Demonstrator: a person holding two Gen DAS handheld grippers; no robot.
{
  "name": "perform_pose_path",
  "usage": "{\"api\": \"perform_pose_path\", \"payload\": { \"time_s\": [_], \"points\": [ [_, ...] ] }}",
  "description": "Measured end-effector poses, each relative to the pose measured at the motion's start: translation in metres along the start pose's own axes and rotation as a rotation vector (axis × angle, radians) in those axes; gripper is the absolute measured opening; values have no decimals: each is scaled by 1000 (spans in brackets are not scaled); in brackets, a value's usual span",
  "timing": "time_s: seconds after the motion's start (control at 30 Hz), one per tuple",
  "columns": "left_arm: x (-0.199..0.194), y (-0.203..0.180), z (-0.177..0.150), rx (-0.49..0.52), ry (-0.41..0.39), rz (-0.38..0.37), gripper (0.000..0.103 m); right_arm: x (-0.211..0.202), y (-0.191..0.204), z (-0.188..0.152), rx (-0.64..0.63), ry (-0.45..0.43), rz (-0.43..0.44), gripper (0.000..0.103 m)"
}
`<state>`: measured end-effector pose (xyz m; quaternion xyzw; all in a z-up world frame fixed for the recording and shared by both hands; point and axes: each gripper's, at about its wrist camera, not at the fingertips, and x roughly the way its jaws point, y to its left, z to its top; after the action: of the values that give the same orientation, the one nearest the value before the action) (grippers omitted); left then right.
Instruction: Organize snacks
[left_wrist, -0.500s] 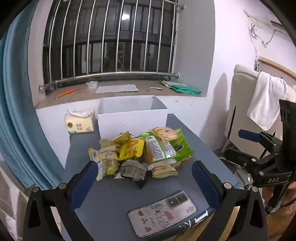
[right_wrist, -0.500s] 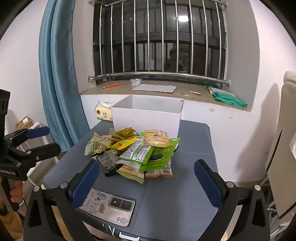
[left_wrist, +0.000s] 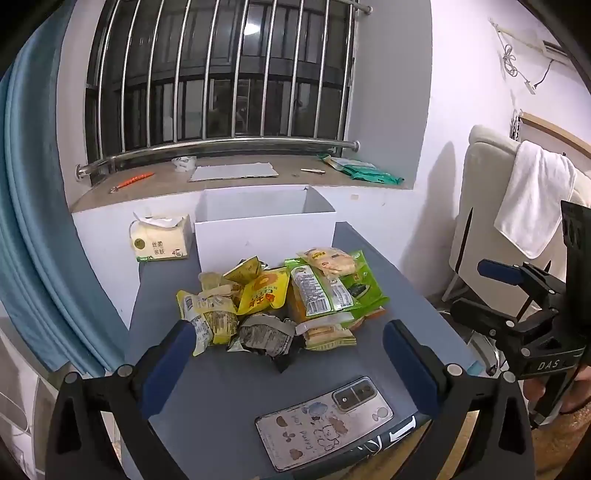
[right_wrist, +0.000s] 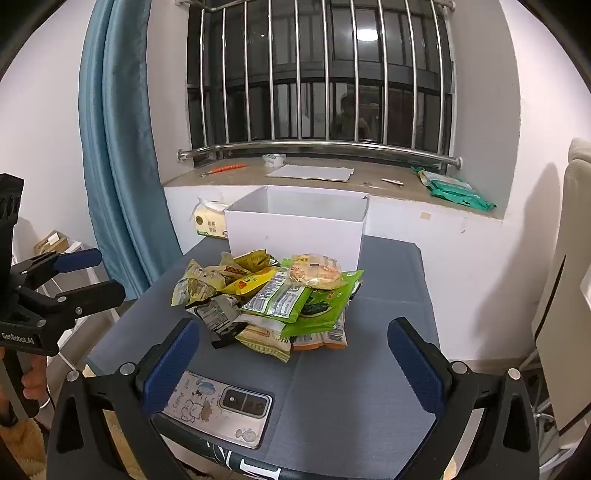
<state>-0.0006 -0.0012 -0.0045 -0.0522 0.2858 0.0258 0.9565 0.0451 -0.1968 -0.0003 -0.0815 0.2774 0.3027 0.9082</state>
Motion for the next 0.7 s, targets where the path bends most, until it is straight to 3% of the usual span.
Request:
{"api": "perform_pose_path", "payload": {
  "time_s": [0.7],
  "points": [
    [1, -2, 1, 12, 1, 4, 103, 1, 2, -5, -1, 1, -1, 103]
  ]
}}
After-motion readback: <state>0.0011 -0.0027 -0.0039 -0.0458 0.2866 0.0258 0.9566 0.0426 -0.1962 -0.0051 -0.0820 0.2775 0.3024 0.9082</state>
